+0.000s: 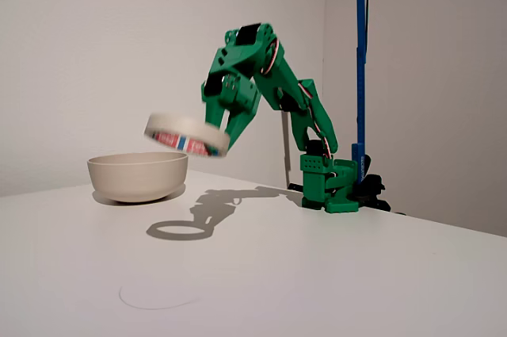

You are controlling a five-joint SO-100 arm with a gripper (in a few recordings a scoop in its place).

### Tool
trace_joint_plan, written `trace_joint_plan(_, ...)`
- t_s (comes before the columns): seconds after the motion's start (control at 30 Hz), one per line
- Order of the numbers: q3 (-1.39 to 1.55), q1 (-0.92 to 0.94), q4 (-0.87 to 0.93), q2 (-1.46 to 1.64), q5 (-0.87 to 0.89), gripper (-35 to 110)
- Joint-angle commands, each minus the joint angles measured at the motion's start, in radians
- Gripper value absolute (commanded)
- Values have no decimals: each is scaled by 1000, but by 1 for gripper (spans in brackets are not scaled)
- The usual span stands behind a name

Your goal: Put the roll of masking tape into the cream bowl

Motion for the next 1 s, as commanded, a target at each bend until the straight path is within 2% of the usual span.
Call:
trace_joint_plan(0.0, -66, 37, 38, 278, 28, -8)
trace_joint_plan(0.2, -66, 206, 83, 422, -2, -8)
trace_joint_plan(0.6, -64, 739, 121, 629, -101, -8)
trace_joint_plan(0.83, -63, 1023, 63, 555, -135, -8)
trace_joint_plan(0.97, -63, 1135, -57, 408, -143, -8)
